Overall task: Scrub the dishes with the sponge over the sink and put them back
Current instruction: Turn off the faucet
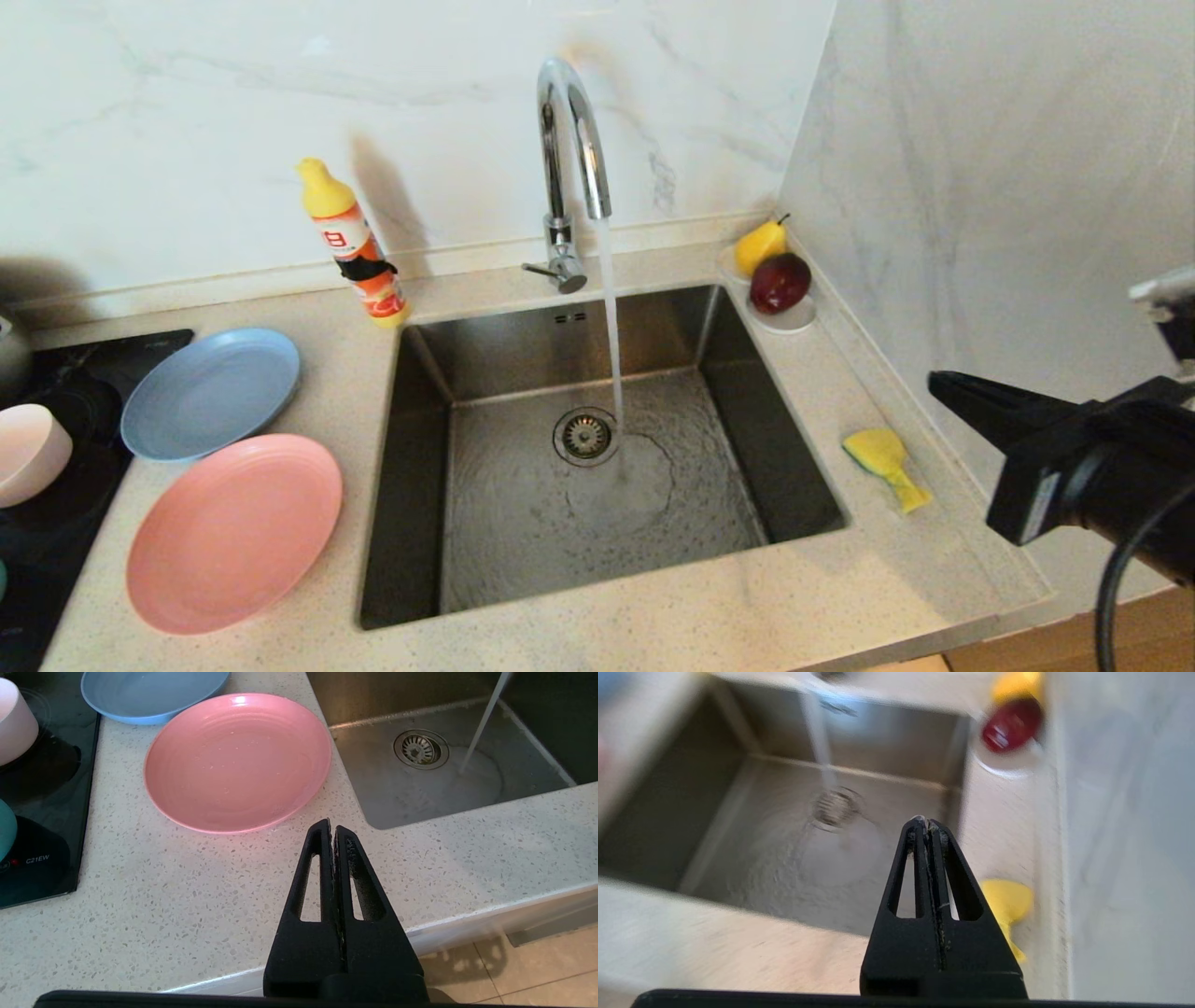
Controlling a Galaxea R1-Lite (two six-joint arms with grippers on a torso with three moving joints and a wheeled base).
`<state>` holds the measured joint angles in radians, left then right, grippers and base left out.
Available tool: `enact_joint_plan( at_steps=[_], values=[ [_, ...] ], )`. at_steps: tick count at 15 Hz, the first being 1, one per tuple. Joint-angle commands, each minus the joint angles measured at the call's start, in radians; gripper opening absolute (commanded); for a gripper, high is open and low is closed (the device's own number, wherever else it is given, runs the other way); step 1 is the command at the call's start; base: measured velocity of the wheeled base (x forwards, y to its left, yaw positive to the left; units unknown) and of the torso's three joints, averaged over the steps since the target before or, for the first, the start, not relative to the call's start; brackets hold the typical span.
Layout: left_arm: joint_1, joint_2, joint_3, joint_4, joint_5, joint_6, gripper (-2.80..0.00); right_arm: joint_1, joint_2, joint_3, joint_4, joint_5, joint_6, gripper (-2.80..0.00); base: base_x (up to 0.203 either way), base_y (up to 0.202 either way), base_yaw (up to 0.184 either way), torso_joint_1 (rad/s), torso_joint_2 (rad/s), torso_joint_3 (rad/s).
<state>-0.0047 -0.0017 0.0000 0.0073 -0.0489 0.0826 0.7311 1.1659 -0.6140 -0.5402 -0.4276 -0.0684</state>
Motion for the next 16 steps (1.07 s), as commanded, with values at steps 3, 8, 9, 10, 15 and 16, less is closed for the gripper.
enact_joint_plan(
  at_steps=[3,8,9,10,15,16],
  values=[
    [0.000,0.000,0.005,0.000,0.000,0.000,-2.80,-0.100,-0.246,0.107,-0.001,0.348,-0.007,-2.80,0.000,0.000,0.000,0.000,0.00,0.000],
    [0.000,0.000,0.003,0.000,0.000,0.000,-2.80,-0.411,-0.439,0.240,0.037,0.824,-0.007,-2.80,0.000,0.000,0.000,0.000,0.00,0.000],
    [0.000,0.000,0.005,0.000,0.000,0.000,-2.80,-0.473,-0.484,0.257,0.068,0.898,-0.007,-2.80,0.000,0.000,0.000,0.000,0.00,0.000],
    [0.000,0.000,0.003,0.000,0.000,0.000,-2.80,-0.534,-0.536,0.272,0.114,0.971,-0.005,-2.80,0.000,0.000,0.000,0.000,0.00,0.000],
    [0.000,0.000,0.003,0.000,0.000,0.000,-2.80,-0.719,-0.810,0.346,0.362,1.060,0.003,-2.80,0.000,0.000,0.000,0.000,0.00,0.000],
    [0.000,0.000,0.004,0.000,0.000,0.000,-2.80,-0.746,-0.866,0.372,0.382,1.036,0.002,-2.80,0.000,0.000,0.000,0.000,0.00,0.000]
  ],
)
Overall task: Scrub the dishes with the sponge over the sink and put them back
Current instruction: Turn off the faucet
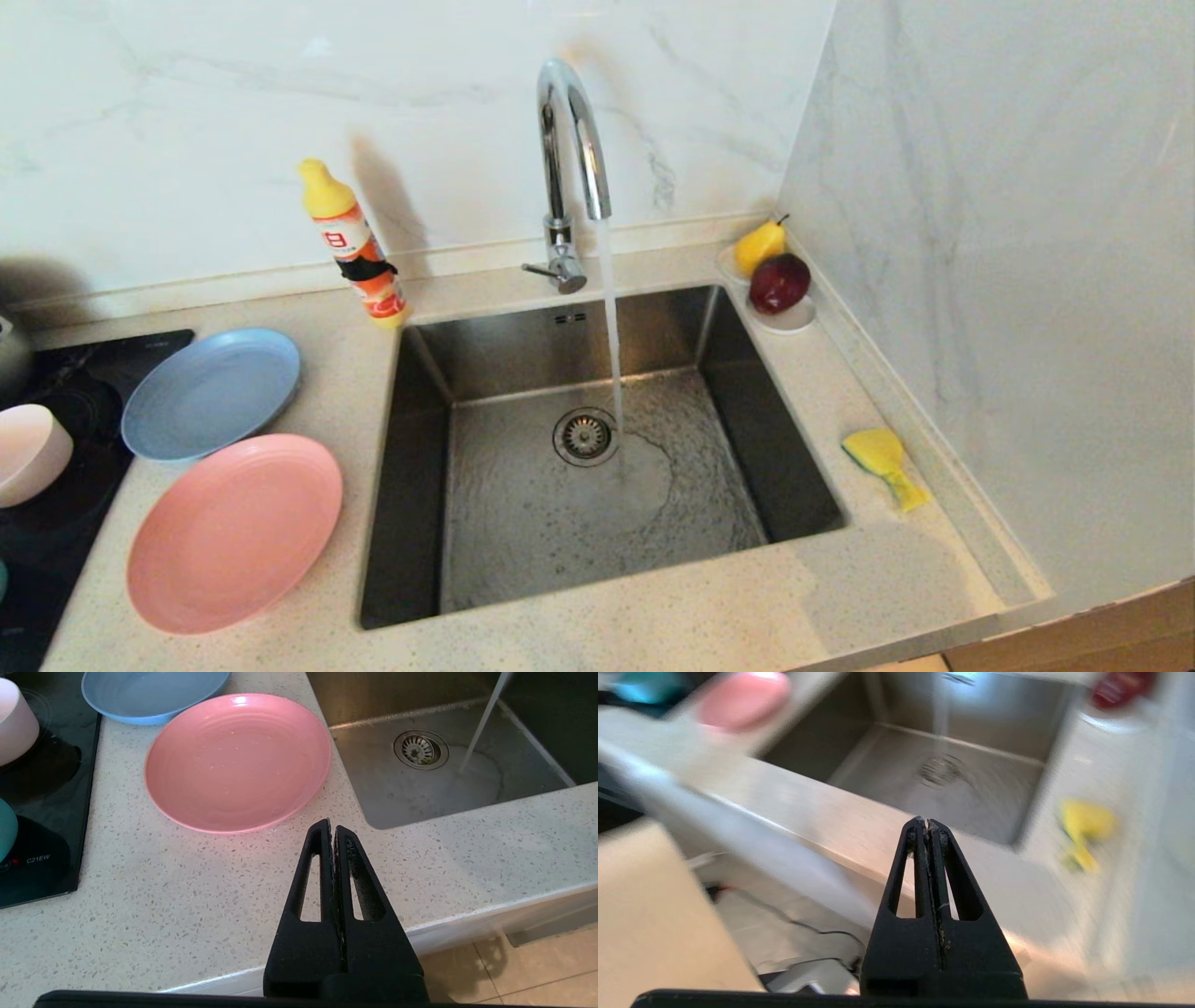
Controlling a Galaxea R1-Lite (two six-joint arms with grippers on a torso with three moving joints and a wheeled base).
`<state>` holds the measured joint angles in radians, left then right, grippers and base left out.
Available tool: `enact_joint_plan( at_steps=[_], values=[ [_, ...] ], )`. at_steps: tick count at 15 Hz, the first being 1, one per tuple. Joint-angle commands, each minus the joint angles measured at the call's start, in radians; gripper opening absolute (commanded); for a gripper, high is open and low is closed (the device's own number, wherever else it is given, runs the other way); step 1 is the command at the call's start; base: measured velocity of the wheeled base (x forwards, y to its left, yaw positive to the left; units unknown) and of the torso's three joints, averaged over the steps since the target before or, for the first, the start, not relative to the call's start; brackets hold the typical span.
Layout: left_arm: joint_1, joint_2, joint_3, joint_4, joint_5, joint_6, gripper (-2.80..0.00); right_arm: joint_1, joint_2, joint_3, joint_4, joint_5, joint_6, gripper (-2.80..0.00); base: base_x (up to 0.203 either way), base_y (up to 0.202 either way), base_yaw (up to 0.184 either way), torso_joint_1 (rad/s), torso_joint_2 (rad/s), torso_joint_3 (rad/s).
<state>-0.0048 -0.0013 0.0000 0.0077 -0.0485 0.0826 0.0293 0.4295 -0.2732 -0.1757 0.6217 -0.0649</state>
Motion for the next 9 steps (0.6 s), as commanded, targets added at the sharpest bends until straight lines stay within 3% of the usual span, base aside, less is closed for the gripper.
enact_joint_plan(
  at_steps=[1,5,9],
  values=[
    [0.000,0.000,0.003,0.000,-0.001,0.000,-2.80,-0.061,-0.164,0.076,0.020,-0.064,-0.008,-2.80,0.000,0.000,0.000,0.000,0.00,0.000],
    [0.000,0.000,0.005,0.000,-0.001,0.000,-2.80,-0.039,-0.211,0.237,0.007,-0.373,-0.063,-2.80,0.000,0.000,0.000,0.000,0.00,0.000],
    [0.000,0.000,0.003,0.000,-0.001,0.000,-2.80,-0.022,-0.406,0.249,0.124,-0.469,-0.098,-2.80,0.000,0.000,0.000,0.000,0.00,0.000]
  ],
)
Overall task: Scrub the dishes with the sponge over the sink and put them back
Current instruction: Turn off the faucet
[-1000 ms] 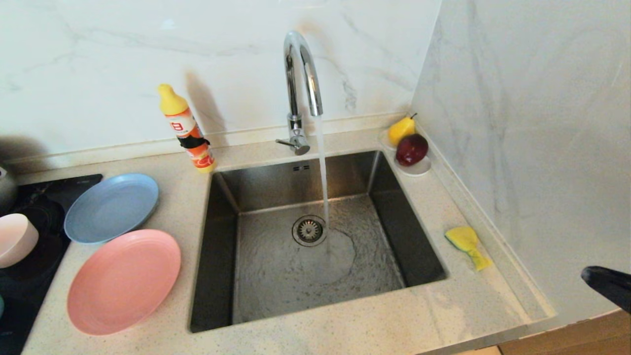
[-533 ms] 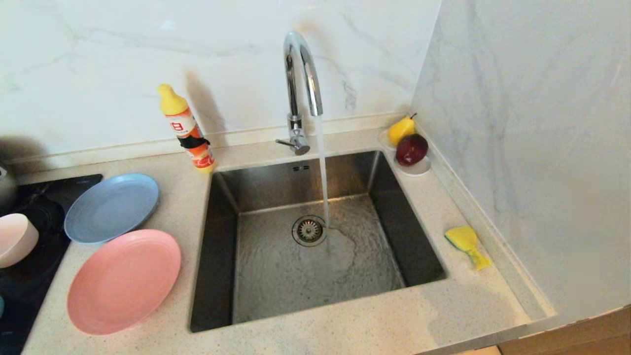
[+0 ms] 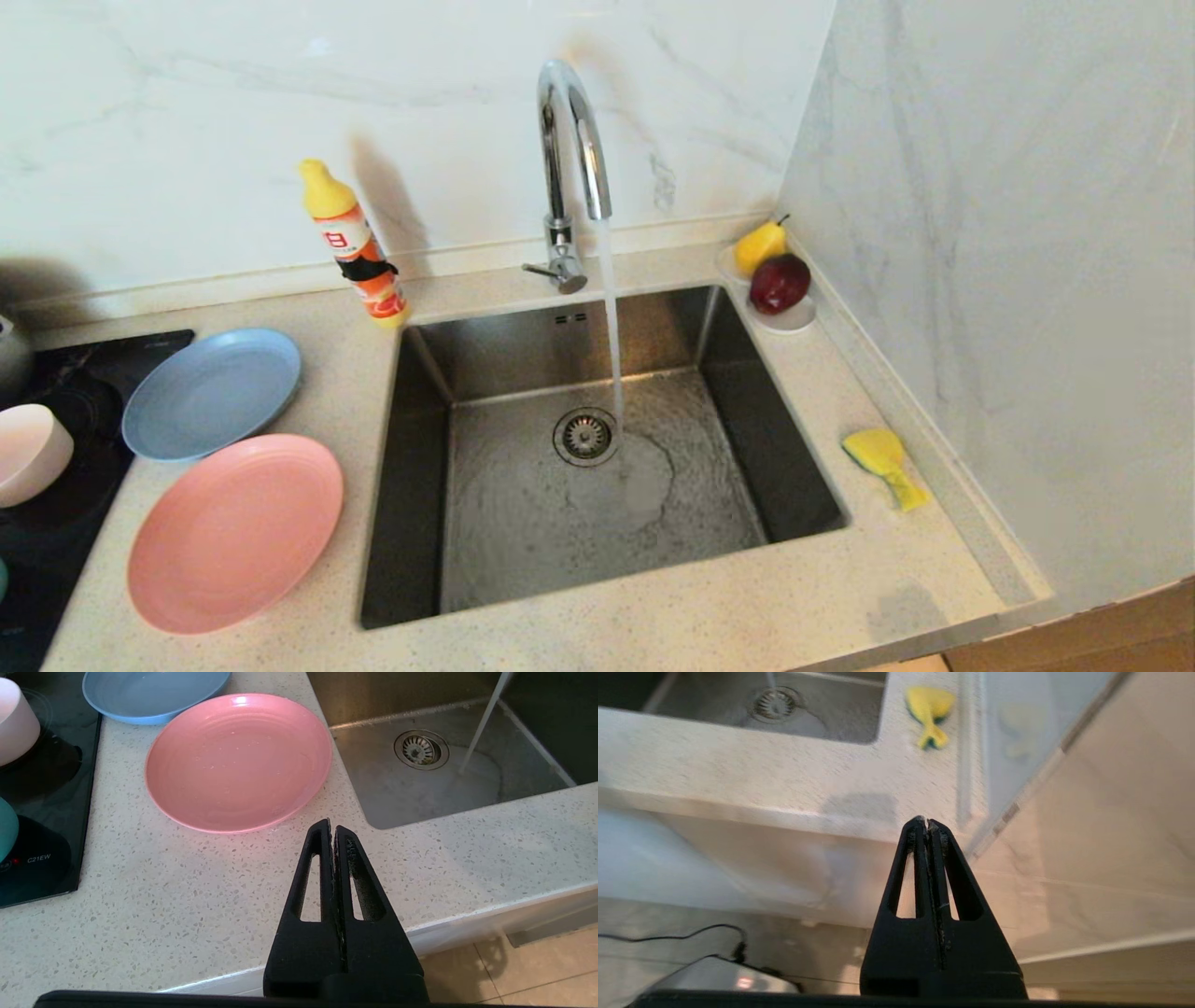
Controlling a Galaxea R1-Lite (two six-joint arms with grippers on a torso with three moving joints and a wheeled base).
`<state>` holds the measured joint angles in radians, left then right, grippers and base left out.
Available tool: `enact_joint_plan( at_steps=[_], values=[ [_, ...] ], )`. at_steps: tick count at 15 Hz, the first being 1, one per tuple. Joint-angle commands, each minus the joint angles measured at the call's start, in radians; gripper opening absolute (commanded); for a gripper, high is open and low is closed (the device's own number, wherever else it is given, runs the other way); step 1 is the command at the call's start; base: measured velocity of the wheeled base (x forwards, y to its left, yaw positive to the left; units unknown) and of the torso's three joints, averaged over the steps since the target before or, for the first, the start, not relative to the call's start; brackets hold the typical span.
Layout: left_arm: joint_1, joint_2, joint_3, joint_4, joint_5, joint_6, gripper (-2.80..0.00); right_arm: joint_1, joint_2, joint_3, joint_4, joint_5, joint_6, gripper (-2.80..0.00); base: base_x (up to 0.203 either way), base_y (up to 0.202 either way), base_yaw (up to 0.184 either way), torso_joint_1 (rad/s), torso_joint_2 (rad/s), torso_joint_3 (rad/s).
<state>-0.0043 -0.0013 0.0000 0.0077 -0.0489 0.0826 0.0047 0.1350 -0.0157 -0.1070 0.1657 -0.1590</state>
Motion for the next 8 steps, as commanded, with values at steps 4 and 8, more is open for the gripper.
enact_joint_plan(
  at_steps=[4,8],
  values=[
    [0.000,0.000,0.005,0.000,0.000,0.000,-2.80,0.003,-0.138,0.013,0.056,-0.148,-0.026,-2.80,0.000,0.000,0.000,0.000,0.00,0.000],
    [0.000,0.000,0.003,0.000,0.000,0.000,-2.80,0.003,-0.137,0.016,0.056,-0.146,0.023,-2.80,0.000,0.000,0.000,0.000,0.00,0.000]
  ],
)
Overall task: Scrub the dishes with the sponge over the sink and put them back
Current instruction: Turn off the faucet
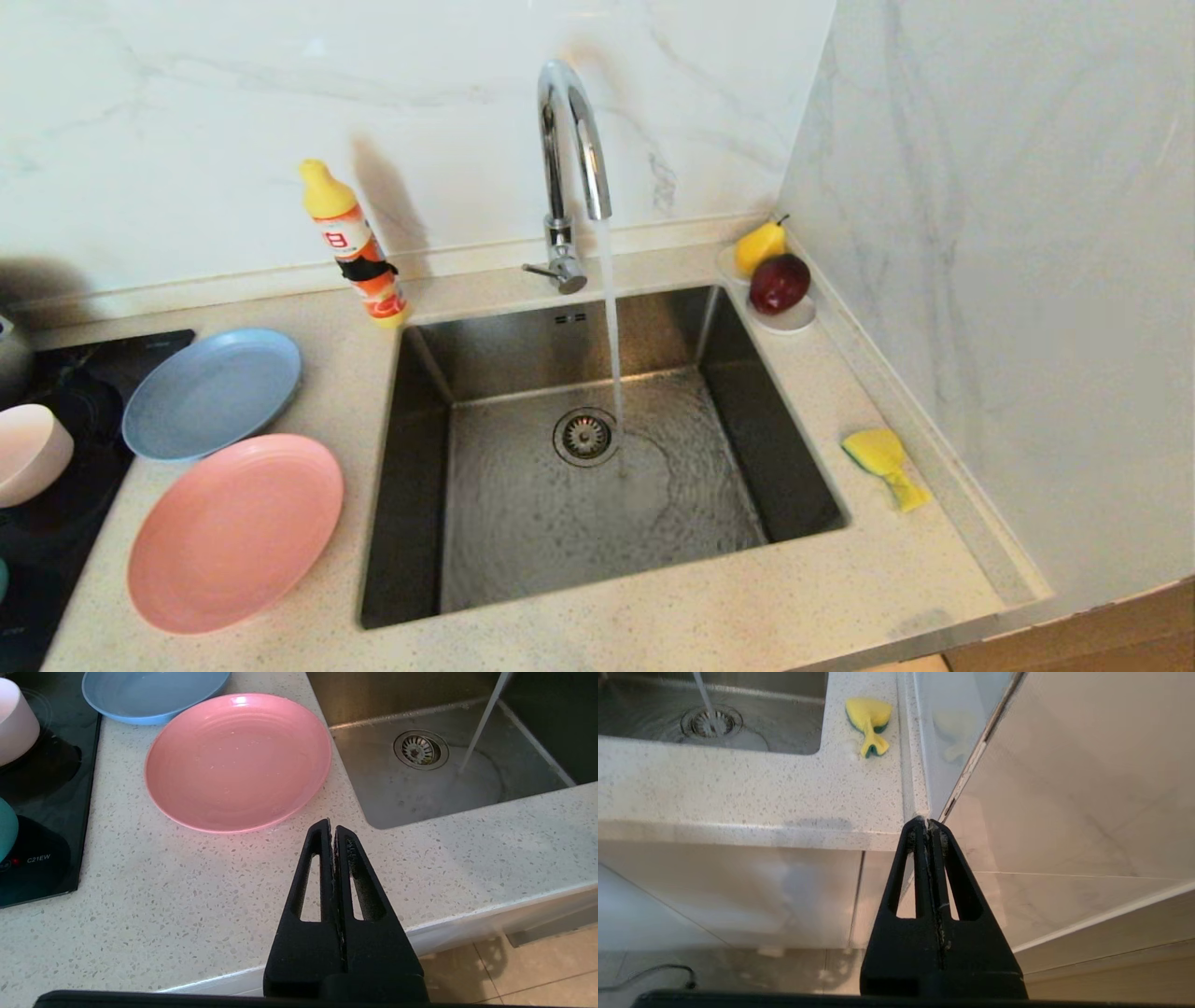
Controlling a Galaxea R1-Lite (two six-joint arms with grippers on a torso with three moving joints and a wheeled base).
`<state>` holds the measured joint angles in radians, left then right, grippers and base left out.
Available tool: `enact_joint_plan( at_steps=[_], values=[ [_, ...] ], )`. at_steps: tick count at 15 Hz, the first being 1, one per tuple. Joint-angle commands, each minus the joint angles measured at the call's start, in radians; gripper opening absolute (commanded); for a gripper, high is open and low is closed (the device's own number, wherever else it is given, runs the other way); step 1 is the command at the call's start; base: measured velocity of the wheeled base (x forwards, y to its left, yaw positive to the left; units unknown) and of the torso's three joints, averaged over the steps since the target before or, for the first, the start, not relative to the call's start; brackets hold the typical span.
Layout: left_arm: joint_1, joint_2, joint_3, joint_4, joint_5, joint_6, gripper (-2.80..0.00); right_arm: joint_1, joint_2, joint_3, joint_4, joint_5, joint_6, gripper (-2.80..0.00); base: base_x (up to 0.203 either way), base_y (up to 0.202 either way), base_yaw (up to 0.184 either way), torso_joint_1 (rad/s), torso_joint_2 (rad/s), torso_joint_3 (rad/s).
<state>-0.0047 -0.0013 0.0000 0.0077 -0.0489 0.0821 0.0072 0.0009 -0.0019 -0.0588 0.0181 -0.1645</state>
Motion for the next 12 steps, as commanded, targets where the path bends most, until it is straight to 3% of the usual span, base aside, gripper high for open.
enact_joint_plan(
  at_steps=[1,5,12],
  values=[
    [0.000,0.000,0.005,0.000,0.000,0.001,-2.80,0.000,-0.003,0.002,0.038,0.000,0.081,-2.80,0.000,0.000,0.000,0.000,0.00,0.000],
    [0.000,0.000,0.005,0.000,0.000,0.001,-2.80,0.000,-0.002,0.002,0.057,-0.007,0.148,-2.80,0.000,0.000,0.000,0.000,0.00,0.000],
    [0.000,0.000,0.005,0.000,0.000,0.001,-2.80,0.000,-0.002,0.002,0.057,-0.007,0.151,-2.80,0.000,0.000,0.000,0.000,0.00,0.000]
  ],
)
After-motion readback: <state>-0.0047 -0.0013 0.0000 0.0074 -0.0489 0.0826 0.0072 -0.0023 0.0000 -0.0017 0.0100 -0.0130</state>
